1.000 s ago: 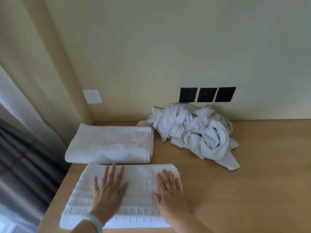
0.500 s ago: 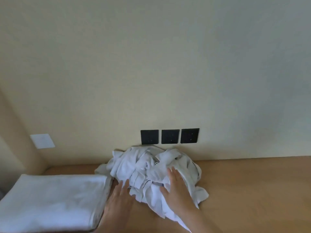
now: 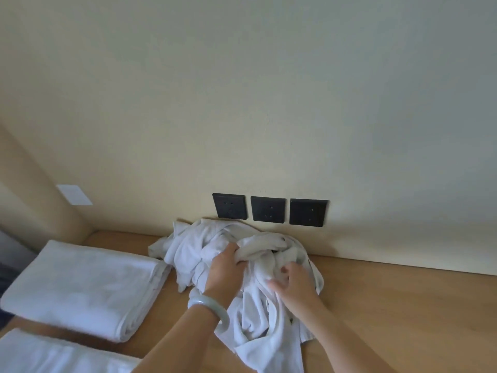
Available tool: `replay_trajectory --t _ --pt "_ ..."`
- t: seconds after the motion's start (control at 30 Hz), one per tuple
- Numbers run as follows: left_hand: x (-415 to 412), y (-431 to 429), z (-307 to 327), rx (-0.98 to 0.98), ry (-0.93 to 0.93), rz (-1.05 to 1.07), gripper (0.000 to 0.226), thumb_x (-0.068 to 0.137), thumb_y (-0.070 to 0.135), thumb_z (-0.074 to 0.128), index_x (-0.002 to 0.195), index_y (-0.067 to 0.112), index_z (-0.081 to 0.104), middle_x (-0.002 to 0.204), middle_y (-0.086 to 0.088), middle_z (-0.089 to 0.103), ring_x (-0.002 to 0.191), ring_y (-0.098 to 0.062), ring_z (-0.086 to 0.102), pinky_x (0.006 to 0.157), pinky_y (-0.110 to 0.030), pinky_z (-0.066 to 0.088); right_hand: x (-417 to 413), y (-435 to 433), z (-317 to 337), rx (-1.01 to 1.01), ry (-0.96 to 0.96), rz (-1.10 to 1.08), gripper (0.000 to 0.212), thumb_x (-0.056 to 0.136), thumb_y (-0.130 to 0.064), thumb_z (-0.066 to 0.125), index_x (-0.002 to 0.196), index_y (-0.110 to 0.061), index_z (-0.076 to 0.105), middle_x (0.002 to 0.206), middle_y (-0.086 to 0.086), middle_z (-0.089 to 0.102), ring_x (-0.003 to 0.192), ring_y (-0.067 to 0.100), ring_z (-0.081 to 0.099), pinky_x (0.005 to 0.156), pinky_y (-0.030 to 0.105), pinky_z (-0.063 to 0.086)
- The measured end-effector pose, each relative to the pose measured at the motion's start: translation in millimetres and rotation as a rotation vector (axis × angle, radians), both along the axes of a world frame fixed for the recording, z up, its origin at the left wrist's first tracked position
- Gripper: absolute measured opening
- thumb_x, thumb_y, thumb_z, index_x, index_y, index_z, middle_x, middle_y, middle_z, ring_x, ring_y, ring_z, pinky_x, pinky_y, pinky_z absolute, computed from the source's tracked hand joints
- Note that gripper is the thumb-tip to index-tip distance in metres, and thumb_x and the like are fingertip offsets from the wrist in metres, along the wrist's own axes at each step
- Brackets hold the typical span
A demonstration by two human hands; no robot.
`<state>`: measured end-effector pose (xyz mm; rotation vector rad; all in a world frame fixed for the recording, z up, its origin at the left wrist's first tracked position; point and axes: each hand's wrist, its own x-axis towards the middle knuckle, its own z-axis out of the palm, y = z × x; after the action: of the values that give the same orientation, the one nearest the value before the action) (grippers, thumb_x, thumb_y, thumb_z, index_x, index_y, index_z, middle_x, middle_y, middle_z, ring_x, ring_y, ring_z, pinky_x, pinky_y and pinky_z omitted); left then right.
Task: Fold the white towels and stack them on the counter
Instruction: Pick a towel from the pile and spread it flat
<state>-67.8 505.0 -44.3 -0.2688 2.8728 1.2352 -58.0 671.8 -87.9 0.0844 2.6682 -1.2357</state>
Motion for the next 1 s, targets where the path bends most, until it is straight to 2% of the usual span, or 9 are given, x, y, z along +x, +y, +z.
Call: replay_trajectory --t 0.1,0.27,0.43,0.57,0.67,0.77,0.87,0.93,1.0 --pt "-2 8 48 0.046 0.159 -0.113 0.017 0.090 0.002 0.052 0.085 0.018 0.053 0.073 0.001 0.058 0.065 -0.008 0.050 0.059 -0.016 0.041 -15 1 27 -0.069 0.210 -0.057 0.049 0.084 -0.020 0.067 0.127 -0.018 0.045 0.114 -0.011 0.042 0.109 0.010 0.048 0.092 0.022 0.040" --pt "-10 35 140 0.053 0.363 -0.324 0.024 0.082 -0.005 0.051 0.095 0.014 0.058 0.079 0.005 0.059 0.069 -0.004 0.050 0.059 -0.009 0.038 -26 9 94 -0.105 0.241 -0.020 0.016 0.085 -0.015 0.065 0.095 -0.020 0.054 0.076 -0.008 0.056 0.068 0.007 0.053 0.056 0.012 0.037" --pt "-4 71 177 0.236 0.442 -0.336 0.037 0.090 0.009 0.059 0.125 0.021 0.051 0.116 0.005 0.055 0.098 -0.005 0.054 0.079 -0.014 0.042 2 63 143 -0.274 0.228 -0.241 0.015 0.093 -0.025 0.057 0.078 -0.021 0.059 0.074 0.000 0.061 0.071 0.015 0.057 0.060 0.024 0.039" --pt "6 100 157 0.298 0.201 -0.212 0.070 0.089 0.022 0.068 0.148 0.019 0.030 0.144 0.001 0.040 0.124 -0.014 0.044 0.102 -0.030 0.039 33 124 175 -0.369 0.208 -0.322 0.012 0.093 -0.018 0.056 0.095 -0.015 0.067 0.094 0.005 0.071 0.088 0.017 0.066 0.073 0.032 0.053" --pt "21 139 129 0.212 0.023 -0.300 0.062 0.088 0.028 0.070 0.141 0.014 0.040 0.137 0.000 0.051 0.120 -0.013 0.049 0.093 -0.024 0.038 52 166 194 -0.380 0.177 -0.331 0.015 0.090 -0.010 0.055 0.094 -0.009 0.069 0.093 0.010 0.073 0.088 0.023 0.069 0.075 0.036 0.058" --pt "39 187 105 0.166 -0.070 -0.366 0.045 0.085 0.023 0.071 0.124 0.014 0.051 0.122 0.000 0.057 0.110 -0.014 0.054 0.087 -0.024 0.042 69 210 207 -0.436 0.158 -0.344 0.016 0.091 -0.010 0.053 0.089 -0.008 0.069 0.088 0.012 0.072 0.077 0.021 0.069 0.060 0.030 0.057" --pt "56 240 86 0.149 -0.170 -0.405 0.045 0.078 0.008 0.064 0.121 0.013 0.052 0.121 -0.003 0.057 0.109 -0.017 0.055 0.095 -0.033 0.048 78 260 218 -0.571 0.146 -0.435 0.017 0.089 -0.015 0.055 0.094 -0.005 0.068 0.085 0.012 0.071 0.074 0.024 0.068 0.057 0.029 0.052" --pt "69 274 79 0.298 -0.275 -0.544 0.066 0.069 0.006 0.063 0.133 0.016 0.050 0.134 0.000 0.055 0.124 -0.015 0.051 0.105 -0.035 0.043 83 291 224 -0.678 0.119 -0.470 0.016 0.089 -0.016 0.055 0.093 -0.007 0.068 0.079 0.008 0.070 0.073 0.024 0.067 0.058 0.030 0.052" --pt "87 306 77 0.601 -0.380 -0.701 0.063 0.071 0.001 0.062 0.133 0.013 0.054 0.130 -0.002 0.061 0.121 -0.018 0.056 0.104 -0.033 0.044 87 316 226 -0.805 0.073 -0.471 0.015 0.090 -0.012 0.054 0.091 -0.007 0.068 0.079 0.009 0.071 0.073 0.023 0.068 0.060 0.031 0.054"
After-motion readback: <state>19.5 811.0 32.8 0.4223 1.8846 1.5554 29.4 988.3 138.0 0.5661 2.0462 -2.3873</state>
